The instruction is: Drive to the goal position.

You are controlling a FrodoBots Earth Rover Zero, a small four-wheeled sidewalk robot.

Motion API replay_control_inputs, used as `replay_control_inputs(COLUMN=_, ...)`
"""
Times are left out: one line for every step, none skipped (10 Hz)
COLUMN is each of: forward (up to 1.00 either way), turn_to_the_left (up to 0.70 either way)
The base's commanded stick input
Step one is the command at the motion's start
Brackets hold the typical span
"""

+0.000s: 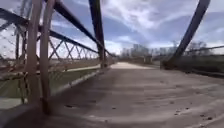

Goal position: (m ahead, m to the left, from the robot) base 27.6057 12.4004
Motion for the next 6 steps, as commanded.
replay_control_inputs(forward=1.00, turn_to_the_left=0.01)
replay_control_inputs(forward=1.00, turn_to_the_left=0.01)
replay_control_inputs(forward=1.00, turn_to_the_left=0.01)
replay_control_inputs(forward=1.00, turn_to_the_left=0.01)
replay_control_inputs(forward=1.00, turn_to_the_left=0.01)
replay_control_inputs(forward=1.00, turn_to_the_left=-0.09)
